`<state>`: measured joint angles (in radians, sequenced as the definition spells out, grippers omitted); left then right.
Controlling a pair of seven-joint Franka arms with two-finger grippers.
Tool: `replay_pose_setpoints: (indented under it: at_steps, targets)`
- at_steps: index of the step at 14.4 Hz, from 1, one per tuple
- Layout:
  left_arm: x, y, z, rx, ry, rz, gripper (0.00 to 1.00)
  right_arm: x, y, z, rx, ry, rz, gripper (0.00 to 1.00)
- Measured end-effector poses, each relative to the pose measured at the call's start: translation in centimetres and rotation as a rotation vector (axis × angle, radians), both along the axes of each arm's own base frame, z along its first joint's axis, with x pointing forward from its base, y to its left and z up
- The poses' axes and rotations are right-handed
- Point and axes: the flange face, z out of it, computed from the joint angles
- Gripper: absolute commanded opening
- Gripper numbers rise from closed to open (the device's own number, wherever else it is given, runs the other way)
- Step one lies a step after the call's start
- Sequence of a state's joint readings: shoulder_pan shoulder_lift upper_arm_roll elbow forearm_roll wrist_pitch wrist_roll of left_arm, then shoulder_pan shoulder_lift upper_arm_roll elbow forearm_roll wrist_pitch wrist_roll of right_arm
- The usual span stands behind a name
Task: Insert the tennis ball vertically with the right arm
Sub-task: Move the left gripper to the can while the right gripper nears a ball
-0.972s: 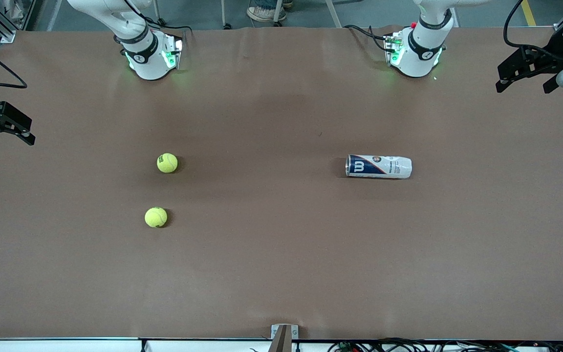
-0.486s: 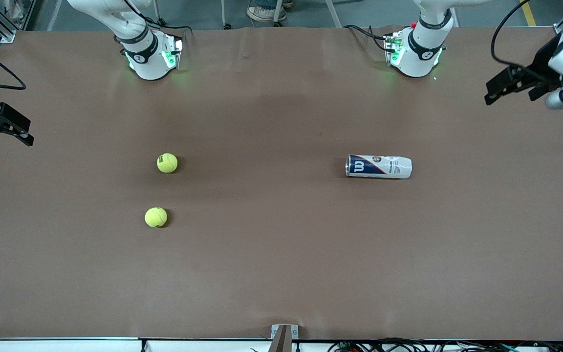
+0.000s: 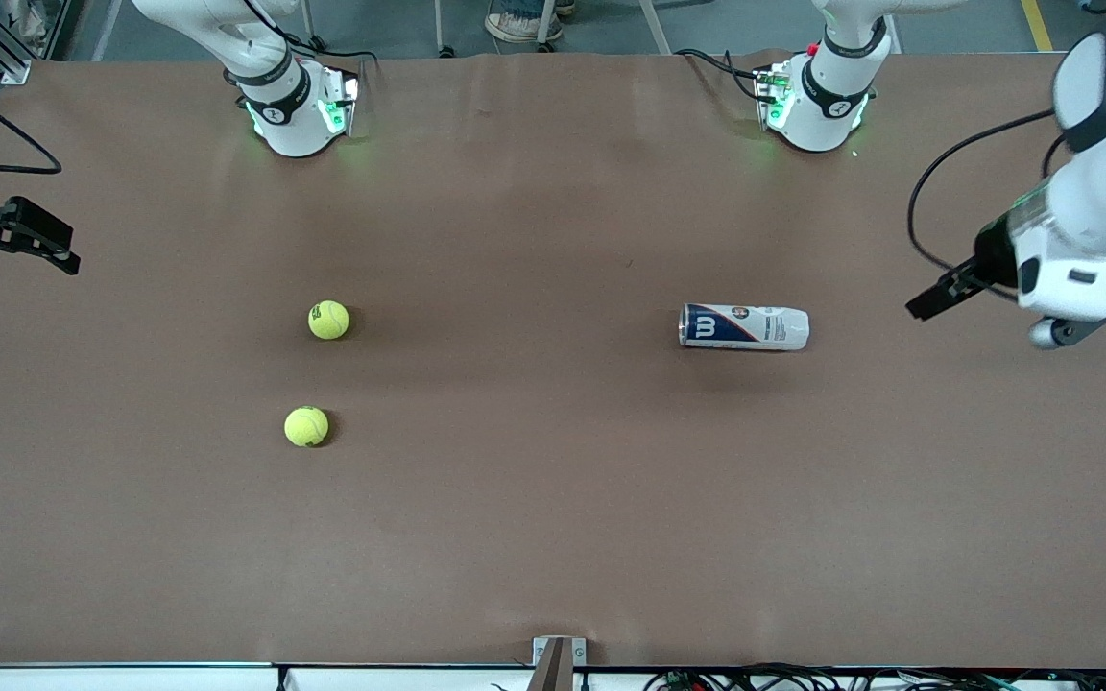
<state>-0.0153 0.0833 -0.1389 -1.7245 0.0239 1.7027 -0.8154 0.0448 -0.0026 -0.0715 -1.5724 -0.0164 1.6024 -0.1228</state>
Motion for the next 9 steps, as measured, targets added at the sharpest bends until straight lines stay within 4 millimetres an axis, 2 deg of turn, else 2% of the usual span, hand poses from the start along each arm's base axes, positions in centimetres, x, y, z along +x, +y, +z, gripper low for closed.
replay_pose_setpoints:
  at_steps: [2, 4, 9]
  targets:
    - [0.3, -3.1, -3.0, 0.095, -0.007, 0.144, 1.0, 0.6, 1.0, -2.0, 0.001, 0.008, 0.018, 1.0]
    - [0.1, -6.8, -6.3, 0.195, -0.022, 0.26, 1.0, 1.2, 2.4, -5.1, 0.001, 0.007, 0.039, 1.0]
    - [-2.3, -13.3, -16.0, 0.41, -0.077, 0.453, 1.0, 1.9, 5.0, -15.0, 0.002, -0.05, 0.085, 1.0]
